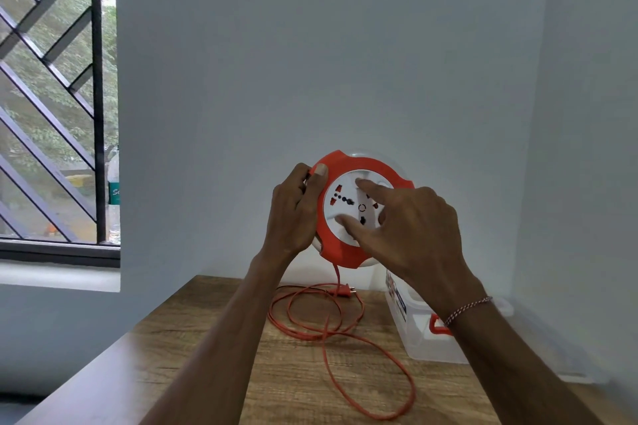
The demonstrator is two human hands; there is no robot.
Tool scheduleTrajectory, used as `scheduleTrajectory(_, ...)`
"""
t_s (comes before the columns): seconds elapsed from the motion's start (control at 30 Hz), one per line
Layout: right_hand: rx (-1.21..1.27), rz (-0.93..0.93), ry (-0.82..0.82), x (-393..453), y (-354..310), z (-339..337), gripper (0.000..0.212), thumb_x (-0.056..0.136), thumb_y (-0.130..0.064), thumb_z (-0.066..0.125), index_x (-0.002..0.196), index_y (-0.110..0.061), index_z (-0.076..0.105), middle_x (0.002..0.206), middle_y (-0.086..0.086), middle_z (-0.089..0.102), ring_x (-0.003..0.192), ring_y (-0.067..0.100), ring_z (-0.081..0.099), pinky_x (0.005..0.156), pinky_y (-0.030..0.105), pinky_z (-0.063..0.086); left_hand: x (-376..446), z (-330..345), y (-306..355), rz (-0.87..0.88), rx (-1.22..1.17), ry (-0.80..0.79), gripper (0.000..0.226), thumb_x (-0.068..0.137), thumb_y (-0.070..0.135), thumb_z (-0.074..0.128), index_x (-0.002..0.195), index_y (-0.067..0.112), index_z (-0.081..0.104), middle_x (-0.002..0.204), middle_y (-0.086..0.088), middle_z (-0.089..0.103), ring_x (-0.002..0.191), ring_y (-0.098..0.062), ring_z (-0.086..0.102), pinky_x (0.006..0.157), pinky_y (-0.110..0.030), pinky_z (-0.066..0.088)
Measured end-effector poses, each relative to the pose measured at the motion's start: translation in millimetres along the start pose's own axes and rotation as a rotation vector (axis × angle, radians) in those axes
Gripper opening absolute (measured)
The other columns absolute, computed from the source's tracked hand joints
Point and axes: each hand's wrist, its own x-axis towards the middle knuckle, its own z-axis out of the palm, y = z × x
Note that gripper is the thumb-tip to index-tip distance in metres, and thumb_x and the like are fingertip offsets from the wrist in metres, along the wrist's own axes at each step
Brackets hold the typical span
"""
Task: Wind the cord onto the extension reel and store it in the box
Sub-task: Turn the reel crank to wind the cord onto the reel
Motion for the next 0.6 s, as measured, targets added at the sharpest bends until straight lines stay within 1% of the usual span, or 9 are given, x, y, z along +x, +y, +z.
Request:
scheduleTrajectory(0.1,0.009,-0.006,-0.002,1,0,-2,0.070,0.079,-0.073,0.046,0.130,-0.027,0.058,0.110,0.001,0.071,0.089,0.022,0.070,0.080,0.036,0.055,-1,0,1,-0.004,-0.007,-0.003,0.035,0.096,0.048,0.041,0.092,0.017,0.057,0.077,0.016,0.068,0.063,-0.009,0.068,0.055,-0.017,0.055)
scheduleTrajectory(0.17,0.024,-0.050,0.007,1,0,-5,0.063,0.081,-0.067,0.049,0.125,-0.025,0.061,0.106,0.003,0.072,0.088,0.023,0.069,0.079,0.036,0.055,0,0,1,-0.001,0.001,0.008,0.031,0.097,0.046,0.041,0.091,0.020,0.057,0.076,0.015,0.068,0.062,-0.009,0.067,0.054,-0.017,0.055)
scheduleTrajectory(0.23,0.043,-0.133,0.060,2,1,-8,0.045,0.082,-0.051,0.062,0.114,-0.020,0.068,0.102,0.006,0.073,0.088,0.025,0.065,0.075,0.038,0.057,0,-1,0,0.000,0.003,0.020,0.027,0.098,0.044,0.041,0.089,0.023,0.056,0.075,0.014,0.067,0.061,-0.009,0.067,0.054,-0.017,0.055)
scheduleTrajectory(0.3,0.029,-0.256,0.119,4,3,-10,0.027,0.075,-0.029,0.077,0.099,-0.016,0.073,0.103,0.010,0.071,0.091,0.028,0.061,0.072,0.042,0.058,0,-2,0,-0.001,0.002,0.026,0.030,0.097,0.045,0.041,0.090,0.020,0.057,0.071,0.013,0.067,0.061,-0.008,0.067,0.054,-0.016,0.055)
scheduleTrajectory(0.37,-0.013,-0.335,0.020,4,3,-12,0.031,0.064,-0.023,0.085,0.093,-0.021,0.075,0.113,0.010,0.067,0.103,0.031,0.058,0.076,0.045,0.055,0,-1,0,0.001,0.006,0.031,0.034,0.096,0.046,0.040,0.092,0.016,0.058,0.072,0.010,0.067,0.061,-0.010,0.067,0.055,-0.019,0.056)
scheduleTrajectory(0.43,-0.054,-0.322,-0.121,3,1,-14,0.043,0.060,-0.028,0.087,0.101,-0.028,0.074,0.127,0.009,0.059,0.115,0.033,0.051,0.085,0.048,0.052,0,-1,0,0.005,0.012,0.035,0.035,0.095,0.046,0.039,0.092,0.017,0.057,0.075,0.006,0.067,0.063,-0.014,0.066,0.057,-0.024,0.057)
scheduleTrajectory(0.47,-0.081,-0.303,-0.161,3,-1,-15,0.048,0.061,-0.030,0.086,0.107,-0.032,0.071,0.133,0.009,0.055,0.119,0.034,0.048,0.089,0.049,0.050,0,-1,0,0.008,0.011,0.036,0.033,0.096,0.046,0.039,0.091,0.018,0.057,0.075,0.004,0.067,0.063,-0.014,0.066,0.058,-0.025,0.057)
scheduleTrajectory(0.53,-0.132,-0.285,-0.192,2,-4,-15,0.052,0.065,-0.033,0.082,0.115,-0.037,0.066,0.139,0.007,0.049,0.123,0.033,0.043,0.094,0.048,0.046,0,-1,0,0.010,0.007,0.036,0.028,0.097,0.044,0.040,0.089,0.023,0.056,0.074,0.005,0.067,0.063,-0.014,0.066,0.058,-0.025,0.057)
scheduleTrajectory(0.6,-0.158,-0.282,-0.187,2,-5,-15,0.052,0.069,-0.036,0.079,0.118,-0.040,0.064,0.140,0.006,0.048,0.123,0.032,0.042,0.096,0.047,0.044,0,-1,1,0.006,0.016,0.034,0.025,0.097,0.044,0.040,0.087,0.026,0.054,0.074,0.006,0.066,0.064,-0.014,0.066,0.058,-0.025,0.057)
